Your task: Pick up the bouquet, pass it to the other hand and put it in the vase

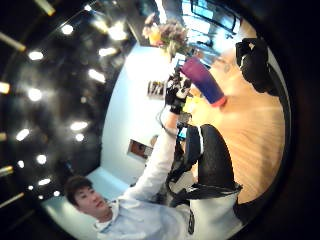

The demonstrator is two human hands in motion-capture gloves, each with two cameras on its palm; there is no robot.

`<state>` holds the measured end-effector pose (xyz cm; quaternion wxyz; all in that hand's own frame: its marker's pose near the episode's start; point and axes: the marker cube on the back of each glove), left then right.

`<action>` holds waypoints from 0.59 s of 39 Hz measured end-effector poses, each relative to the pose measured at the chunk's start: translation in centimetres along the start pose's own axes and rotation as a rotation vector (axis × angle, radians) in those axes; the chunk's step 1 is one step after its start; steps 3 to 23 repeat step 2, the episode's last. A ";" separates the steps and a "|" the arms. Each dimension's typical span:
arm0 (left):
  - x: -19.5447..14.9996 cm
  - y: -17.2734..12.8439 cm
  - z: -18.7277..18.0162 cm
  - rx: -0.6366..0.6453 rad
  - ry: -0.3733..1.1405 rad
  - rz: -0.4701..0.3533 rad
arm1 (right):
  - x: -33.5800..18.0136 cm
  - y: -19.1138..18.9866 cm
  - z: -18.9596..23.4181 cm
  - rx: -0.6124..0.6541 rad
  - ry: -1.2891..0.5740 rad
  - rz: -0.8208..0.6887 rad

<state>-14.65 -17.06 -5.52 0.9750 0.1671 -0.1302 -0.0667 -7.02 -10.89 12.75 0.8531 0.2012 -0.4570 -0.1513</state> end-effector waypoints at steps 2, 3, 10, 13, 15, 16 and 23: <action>0.7 -0.5 0.5 -0.071 -0.105 0.005 | 0.2 0.1 0.0 -0.015 -0.009 -0.020; 0.7 -0.5 0.5 -0.071 -0.105 0.005 | 0.2 0.1 0.0 -0.015 -0.009 -0.020; 0.7 -0.5 0.5 -0.071 -0.105 0.005 | 0.2 0.1 0.0 -0.015 -0.009 -0.020; 0.7 -0.5 0.5 -0.071 -0.105 0.005 | 0.2 0.1 0.0 -0.015 -0.009 -0.020; 0.7 -0.5 0.5 -0.071 -0.105 0.005 | 0.2 0.1 0.0 -0.015 -0.009 -0.020; 0.7 -0.5 0.5 -0.071 -0.105 0.005 | 0.2 0.1 0.0 -0.015 -0.009 -0.020; 0.7 -0.5 0.5 -0.071 -0.105 0.005 | 0.2 0.1 0.0 -0.015 -0.009 -0.020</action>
